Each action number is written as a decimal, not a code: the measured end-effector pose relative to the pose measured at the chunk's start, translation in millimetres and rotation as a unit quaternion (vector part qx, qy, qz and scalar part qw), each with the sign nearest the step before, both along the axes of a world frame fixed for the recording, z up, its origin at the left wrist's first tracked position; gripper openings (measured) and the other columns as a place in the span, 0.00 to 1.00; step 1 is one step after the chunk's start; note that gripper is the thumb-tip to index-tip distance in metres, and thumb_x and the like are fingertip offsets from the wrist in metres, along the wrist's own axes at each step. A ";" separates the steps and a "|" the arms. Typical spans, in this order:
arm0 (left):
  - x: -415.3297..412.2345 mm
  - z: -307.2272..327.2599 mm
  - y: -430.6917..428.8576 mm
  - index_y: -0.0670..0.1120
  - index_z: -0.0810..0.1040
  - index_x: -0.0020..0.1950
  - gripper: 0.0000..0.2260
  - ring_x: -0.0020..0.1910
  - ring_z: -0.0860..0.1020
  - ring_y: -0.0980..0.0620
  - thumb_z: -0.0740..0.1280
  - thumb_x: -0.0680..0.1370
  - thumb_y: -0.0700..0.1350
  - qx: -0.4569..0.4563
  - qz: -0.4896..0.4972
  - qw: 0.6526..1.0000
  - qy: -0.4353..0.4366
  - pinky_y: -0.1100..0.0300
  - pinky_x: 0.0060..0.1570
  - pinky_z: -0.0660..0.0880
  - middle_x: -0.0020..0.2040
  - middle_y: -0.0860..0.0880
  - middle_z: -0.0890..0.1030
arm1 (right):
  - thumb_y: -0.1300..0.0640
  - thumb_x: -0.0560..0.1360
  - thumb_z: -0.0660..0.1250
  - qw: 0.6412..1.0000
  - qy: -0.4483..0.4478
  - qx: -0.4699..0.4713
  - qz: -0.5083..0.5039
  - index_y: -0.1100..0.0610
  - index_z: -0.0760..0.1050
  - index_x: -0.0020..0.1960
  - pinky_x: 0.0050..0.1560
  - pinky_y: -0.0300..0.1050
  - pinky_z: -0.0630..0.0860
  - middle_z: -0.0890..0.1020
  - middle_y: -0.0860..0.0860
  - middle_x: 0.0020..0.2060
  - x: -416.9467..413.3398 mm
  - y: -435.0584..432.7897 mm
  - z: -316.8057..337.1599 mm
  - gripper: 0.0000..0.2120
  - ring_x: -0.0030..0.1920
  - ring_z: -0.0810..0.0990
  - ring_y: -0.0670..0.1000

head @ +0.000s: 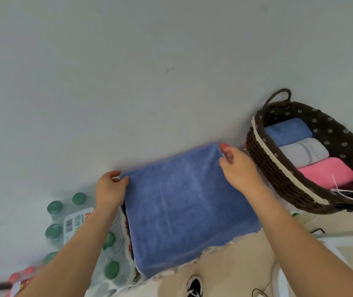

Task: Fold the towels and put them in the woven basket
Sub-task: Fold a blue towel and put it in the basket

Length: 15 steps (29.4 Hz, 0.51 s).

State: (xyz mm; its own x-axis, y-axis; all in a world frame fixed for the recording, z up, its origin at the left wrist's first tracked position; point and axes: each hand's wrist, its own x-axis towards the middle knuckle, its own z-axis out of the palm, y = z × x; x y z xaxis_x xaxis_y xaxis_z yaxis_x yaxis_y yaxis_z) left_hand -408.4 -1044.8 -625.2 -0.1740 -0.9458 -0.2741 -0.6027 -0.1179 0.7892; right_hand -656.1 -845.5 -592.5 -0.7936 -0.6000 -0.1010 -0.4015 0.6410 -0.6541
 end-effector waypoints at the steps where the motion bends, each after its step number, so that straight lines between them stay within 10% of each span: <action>1: -0.6 -1.5 -2.4 0.43 0.78 0.59 0.15 0.47 0.80 0.45 0.71 0.74 0.43 0.000 0.005 1.000 0.004 0.54 0.48 0.76 0.50 0.44 0.82 | 0.53 0.77 0.60 1.000 -0.004 0.016 -0.003 0.57 0.74 0.56 0.52 0.51 0.75 0.80 0.55 0.52 -11.6 -13.1 -2.5 0.11 0.53 0.78 0.58; 7: -3.6 -1.8 -10.1 0.41 0.82 0.48 0.06 0.31 0.73 0.52 0.73 0.71 0.37 0.073 0.054 0.993 0.081 0.62 0.31 0.71 0.35 0.47 0.79 | 0.45 0.75 0.63 0.994 0.017 0.104 0.019 0.58 0.76 0.44 0.43 0.47 0.73 0.80 0.55 0.42 -48.1 -59.4 -13.5 0.15 0.47 0.78 0.59; 11: -2.5 0.6 -19.1 0.39 0.81 0.43 0.02 0.23 0.61 0.53 0.72 0.72 0.36 0.133 0.084 0.979 0.129 0.69 0.19 0.57 0.26 0.48 0.71 | 0.55 0.68 0.72 0.996 -0.071 0.060 0.009 0.60 0.73 0.31 0.33 0.45 0.71 0.76 0.54 0.29 -59.5 -74.0 -21.2 0.13 0.34 0.76 0.55; 15: -3.1 5.2 -19.0 0.43 0.80 0.40 0.04 0.24 0.66 0.55 0.72 0.72 0.36 0.082 0.096 0.982 0.140 0.69 0.19 0.63 0.29 0.49 0.75 | 0.61 0.67 0.71 0.993 -0.066 0.076 0.055 0.58 0.74 0.31 0.34 0.43 0.69 0.74 0.55 0.29 -65.7 -82.9 -18.2 0.08 0.33 0.73 0.53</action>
